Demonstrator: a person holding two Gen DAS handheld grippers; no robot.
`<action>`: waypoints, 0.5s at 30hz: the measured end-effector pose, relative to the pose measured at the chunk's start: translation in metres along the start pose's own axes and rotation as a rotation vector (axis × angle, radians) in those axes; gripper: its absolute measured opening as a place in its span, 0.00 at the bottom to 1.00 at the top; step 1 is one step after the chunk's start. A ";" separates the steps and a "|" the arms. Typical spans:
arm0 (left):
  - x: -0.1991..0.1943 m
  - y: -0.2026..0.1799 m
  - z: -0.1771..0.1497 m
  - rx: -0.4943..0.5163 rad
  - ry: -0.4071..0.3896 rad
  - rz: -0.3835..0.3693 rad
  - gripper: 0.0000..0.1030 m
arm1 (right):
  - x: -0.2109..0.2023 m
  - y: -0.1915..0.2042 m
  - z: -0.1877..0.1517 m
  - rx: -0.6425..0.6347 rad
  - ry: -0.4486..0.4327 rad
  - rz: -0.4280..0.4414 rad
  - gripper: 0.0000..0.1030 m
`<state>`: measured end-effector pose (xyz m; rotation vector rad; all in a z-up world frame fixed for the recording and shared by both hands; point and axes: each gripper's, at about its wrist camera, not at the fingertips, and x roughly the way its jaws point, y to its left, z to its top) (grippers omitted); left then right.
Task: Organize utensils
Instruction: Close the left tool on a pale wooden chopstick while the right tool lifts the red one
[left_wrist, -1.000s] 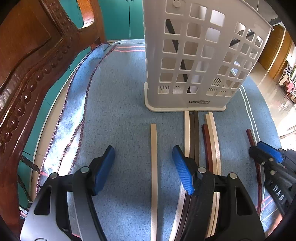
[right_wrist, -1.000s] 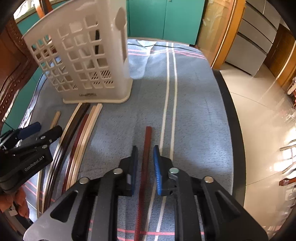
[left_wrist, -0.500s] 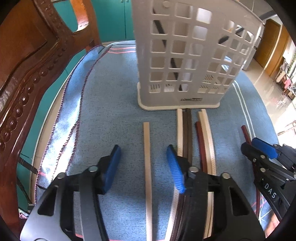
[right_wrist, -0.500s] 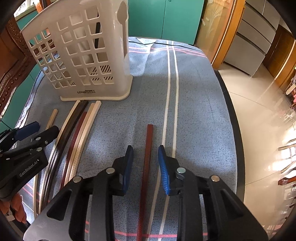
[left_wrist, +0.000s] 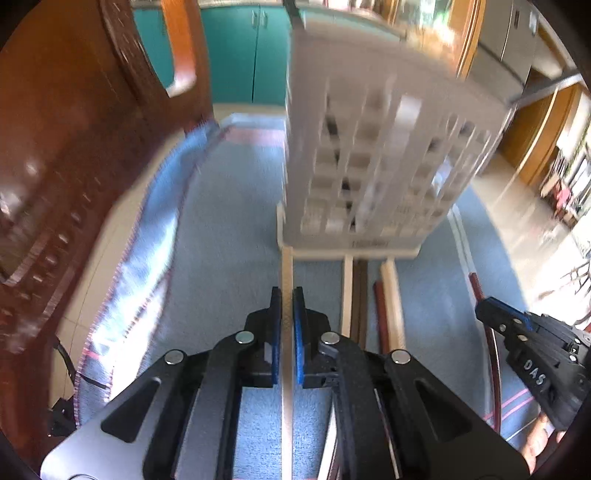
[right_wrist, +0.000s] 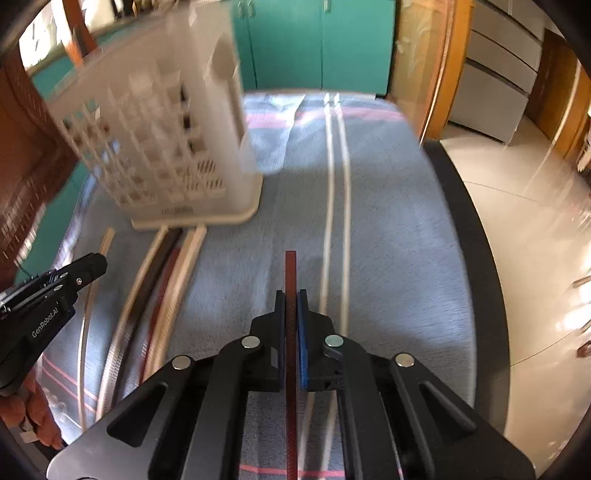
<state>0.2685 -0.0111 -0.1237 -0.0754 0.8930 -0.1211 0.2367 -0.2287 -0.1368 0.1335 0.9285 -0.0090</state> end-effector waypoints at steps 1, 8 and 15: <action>-0.007 0.001 0.001 -0.010 -0.022 -0.013 0.07 | -0.012 -0.003 0.002 0.008 -0.026 0.012 0.06; -0.101 0.009 0.006 -0.021 -0.323 -0.099 0.07 | -0.093 -0.012 0.010 0.014 -0.174 0.114 0.06; -0.198 0.011 0.020 -0.076 -0.575 -0.152 0.07 | -0.168 -0.017 0.025 0.009 -0.318 0.201 0.06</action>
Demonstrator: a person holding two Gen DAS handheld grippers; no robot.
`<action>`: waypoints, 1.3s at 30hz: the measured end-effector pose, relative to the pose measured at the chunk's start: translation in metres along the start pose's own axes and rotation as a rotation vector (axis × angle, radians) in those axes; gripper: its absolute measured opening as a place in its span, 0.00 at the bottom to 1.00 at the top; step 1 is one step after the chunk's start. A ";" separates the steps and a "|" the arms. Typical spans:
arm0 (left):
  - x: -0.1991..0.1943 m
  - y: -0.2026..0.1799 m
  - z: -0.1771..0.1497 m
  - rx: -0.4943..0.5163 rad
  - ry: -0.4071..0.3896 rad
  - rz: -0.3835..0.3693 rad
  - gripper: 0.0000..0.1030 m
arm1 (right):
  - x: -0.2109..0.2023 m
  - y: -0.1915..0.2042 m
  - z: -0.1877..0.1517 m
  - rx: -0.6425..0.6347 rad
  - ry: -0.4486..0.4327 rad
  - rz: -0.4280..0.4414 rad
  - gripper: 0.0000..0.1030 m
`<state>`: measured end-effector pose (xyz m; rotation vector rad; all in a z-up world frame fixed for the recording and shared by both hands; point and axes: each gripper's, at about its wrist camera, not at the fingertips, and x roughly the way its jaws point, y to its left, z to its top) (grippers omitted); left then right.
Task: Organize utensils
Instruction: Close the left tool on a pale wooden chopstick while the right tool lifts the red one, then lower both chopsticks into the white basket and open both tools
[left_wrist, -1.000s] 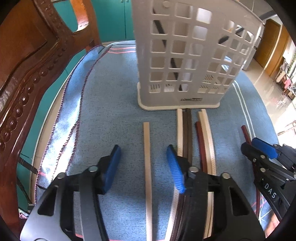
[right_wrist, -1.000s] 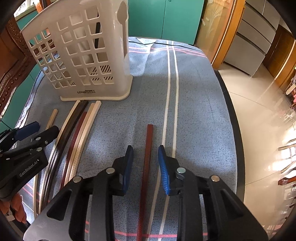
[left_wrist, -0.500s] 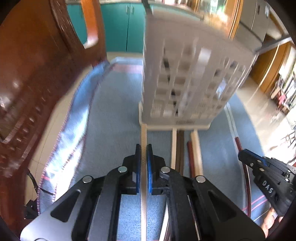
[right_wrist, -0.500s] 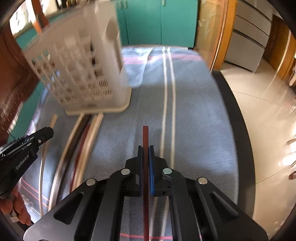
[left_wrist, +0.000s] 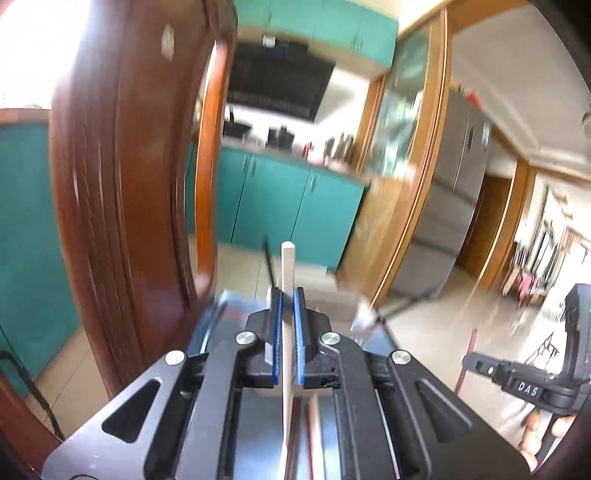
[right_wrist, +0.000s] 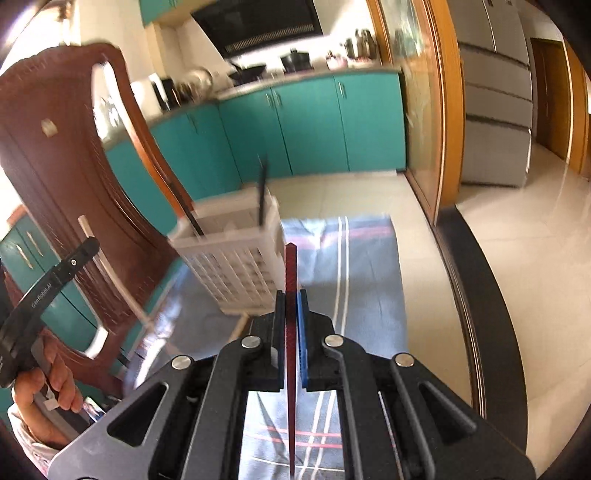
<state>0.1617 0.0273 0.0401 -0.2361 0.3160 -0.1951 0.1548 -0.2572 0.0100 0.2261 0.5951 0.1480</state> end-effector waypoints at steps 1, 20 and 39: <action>-0.006 -0.001 0.008 -0.009 -0.026 -0.011 0.07 | -0.009 0.003 0.010 -0.004 -0.030 0.017 0.06; 0.079 0.007 0.044 -0.137 -0.177 0.064 0.07 | 0.018 0.040 0.116 -0.048 -0.314 0.037 0.06; 0.062 0.015 0.000 -0.044 -0.112 0.084 0.40 | -0.002 0.032 0.049 -0.078 -0.308 0.047 0.29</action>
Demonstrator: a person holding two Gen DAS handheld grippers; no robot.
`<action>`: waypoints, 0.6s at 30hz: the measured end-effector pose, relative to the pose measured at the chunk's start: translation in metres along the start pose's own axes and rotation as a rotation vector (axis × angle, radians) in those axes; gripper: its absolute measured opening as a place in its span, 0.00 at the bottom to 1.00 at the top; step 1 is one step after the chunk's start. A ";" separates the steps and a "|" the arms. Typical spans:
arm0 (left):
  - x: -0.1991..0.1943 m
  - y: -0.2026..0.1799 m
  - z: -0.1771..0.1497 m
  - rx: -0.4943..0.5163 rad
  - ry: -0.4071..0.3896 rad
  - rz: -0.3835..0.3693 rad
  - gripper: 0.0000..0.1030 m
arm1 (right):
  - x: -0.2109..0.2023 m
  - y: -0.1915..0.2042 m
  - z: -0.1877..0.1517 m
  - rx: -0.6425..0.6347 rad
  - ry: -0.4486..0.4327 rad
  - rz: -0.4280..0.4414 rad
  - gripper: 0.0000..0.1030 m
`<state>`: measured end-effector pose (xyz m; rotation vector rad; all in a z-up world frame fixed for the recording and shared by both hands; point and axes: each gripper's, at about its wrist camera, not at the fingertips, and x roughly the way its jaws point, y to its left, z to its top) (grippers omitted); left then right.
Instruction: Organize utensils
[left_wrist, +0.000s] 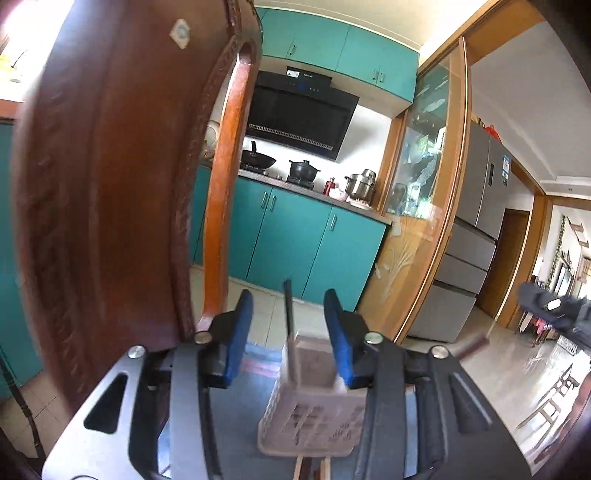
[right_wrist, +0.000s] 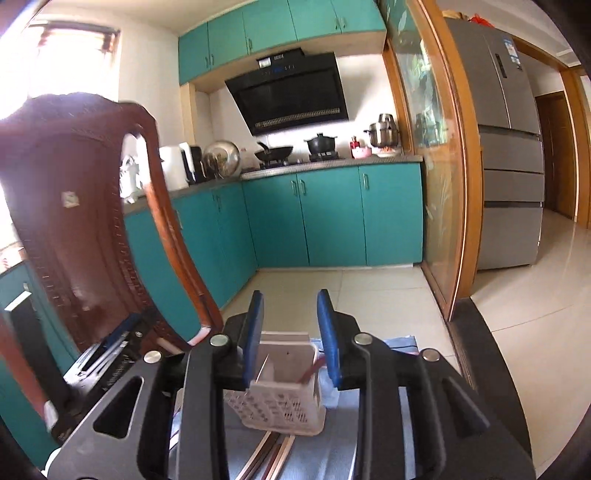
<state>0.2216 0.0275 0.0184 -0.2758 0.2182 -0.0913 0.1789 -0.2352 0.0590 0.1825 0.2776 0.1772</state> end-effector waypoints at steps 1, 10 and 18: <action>-0.003 0.004 -0.009 0.001 0.032 0.006 0.40 | -0.010 -0.003 -0.010 0.017 0.012 0.016 0.29; 0.048 0.019 -0.087 0.092 0.546 0.111 0.40 | 0.090 -0.014 -0.162 0.146 0.687 0.002 0.29; 0.065 0.027 -0.106 0.107 0.620 0.194 0.47 | 0.120 0.018 -0.197 0.063 0.787 -0.056 0.29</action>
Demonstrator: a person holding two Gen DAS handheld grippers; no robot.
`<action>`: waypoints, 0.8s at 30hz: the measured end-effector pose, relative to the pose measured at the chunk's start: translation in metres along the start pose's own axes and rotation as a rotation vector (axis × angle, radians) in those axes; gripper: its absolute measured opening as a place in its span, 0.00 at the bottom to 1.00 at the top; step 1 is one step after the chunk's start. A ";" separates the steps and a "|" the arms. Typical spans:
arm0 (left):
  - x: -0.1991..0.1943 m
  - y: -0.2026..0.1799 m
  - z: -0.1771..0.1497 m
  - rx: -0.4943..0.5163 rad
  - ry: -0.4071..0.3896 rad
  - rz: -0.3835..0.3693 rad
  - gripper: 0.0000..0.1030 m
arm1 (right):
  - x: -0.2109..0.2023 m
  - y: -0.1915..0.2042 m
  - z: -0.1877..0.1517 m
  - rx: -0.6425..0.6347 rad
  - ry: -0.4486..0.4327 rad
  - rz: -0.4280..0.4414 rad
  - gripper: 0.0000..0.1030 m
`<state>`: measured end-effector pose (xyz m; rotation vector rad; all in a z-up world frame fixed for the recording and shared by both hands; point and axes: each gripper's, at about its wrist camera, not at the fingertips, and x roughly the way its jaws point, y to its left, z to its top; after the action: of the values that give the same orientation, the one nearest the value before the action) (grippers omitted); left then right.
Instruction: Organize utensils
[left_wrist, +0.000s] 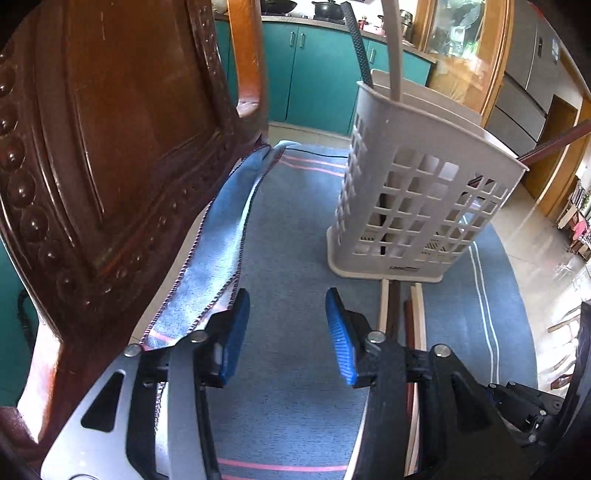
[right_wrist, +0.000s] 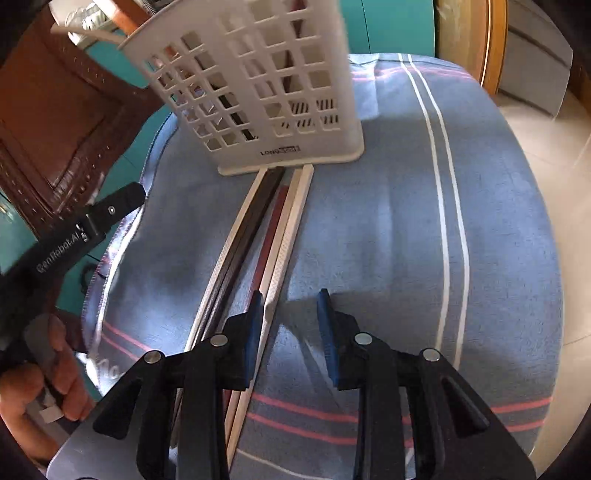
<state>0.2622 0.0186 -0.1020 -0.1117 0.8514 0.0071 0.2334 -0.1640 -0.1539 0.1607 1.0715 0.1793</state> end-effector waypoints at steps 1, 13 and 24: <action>0.001 -0.001 0.000 0.001 0.000 0.002 0.48 | 0.001 0.003 0.001 -0.009 -0.001 -0.011 0.30; 0.005 0.001 -0.004 -0.005 0.021 0.005 0.52 | 0.011 0.031 -0.005 -0.020 -0.039 -0.058 0.19; 0.018 -0.013 -0.013 0.023 0.101 -0.123 0.53 | -0.019 -0.028 -0.012 0.166 -0.089 -0.057 0.06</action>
<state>0.2651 0.0041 -0.1228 -0.1431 0.9442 -0.1246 0.2161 -0.1948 -0.1491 0.2847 1.0006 0.0313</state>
